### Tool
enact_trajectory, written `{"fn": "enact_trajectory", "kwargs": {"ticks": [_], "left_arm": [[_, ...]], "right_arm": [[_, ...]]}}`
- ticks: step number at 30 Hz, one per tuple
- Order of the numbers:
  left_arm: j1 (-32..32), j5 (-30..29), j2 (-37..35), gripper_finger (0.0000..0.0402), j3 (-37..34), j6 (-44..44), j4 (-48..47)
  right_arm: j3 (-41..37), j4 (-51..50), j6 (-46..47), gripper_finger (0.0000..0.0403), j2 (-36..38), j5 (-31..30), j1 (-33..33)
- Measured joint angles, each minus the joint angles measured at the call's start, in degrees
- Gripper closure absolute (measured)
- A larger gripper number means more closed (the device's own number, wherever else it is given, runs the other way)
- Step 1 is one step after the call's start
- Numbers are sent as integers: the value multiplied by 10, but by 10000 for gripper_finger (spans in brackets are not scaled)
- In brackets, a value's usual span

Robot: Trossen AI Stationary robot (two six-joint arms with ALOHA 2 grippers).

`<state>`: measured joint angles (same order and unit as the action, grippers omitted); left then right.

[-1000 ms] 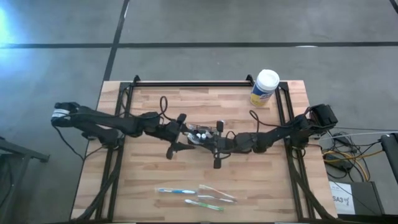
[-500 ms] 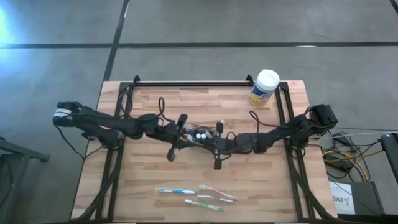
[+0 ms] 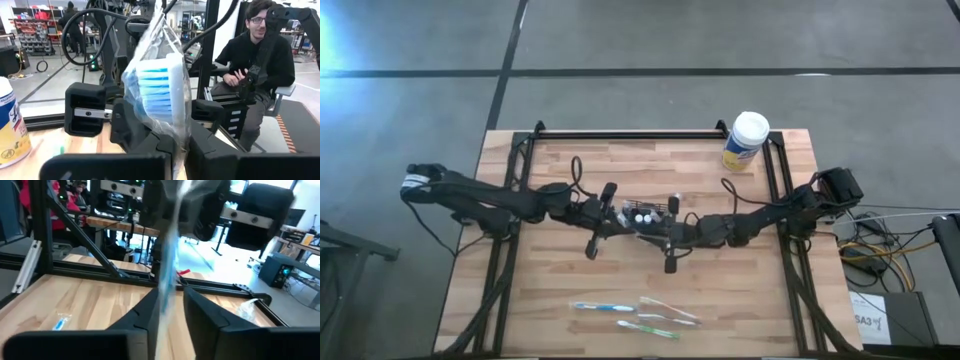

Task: Pick & Place toothbrushing station
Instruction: Put the top blue toothbrush into the wire organizer

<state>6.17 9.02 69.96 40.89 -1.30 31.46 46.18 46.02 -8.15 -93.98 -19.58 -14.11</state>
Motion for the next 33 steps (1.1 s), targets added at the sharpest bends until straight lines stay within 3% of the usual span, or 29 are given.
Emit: {"fn": "enact_trajectory", "kwargs": {"ticks": [7,11,15,20,26,33], "left_arm": [[6,-37,-86,387,0,24,-102],[15,-80,-129,387,-3,25,-179],[27,-119,-149,387,-27,37,-192],[35,-160,-169,387,-56,53,-193],[34,-171,-182,387,-73,61,-195],[34,-159,-179,387,-93,84,-172]], "right_arm": [[-4,-4,1,251,2,-11,1],[-6,-9,2,234,5,-53,1],[-8,-13,10,230,6,-63,0],[-9,-13,17,241,16,-50,-9],[-30,-8,13,271,53,90,-29],[-133,82,7,346,111,95,-34]]}}
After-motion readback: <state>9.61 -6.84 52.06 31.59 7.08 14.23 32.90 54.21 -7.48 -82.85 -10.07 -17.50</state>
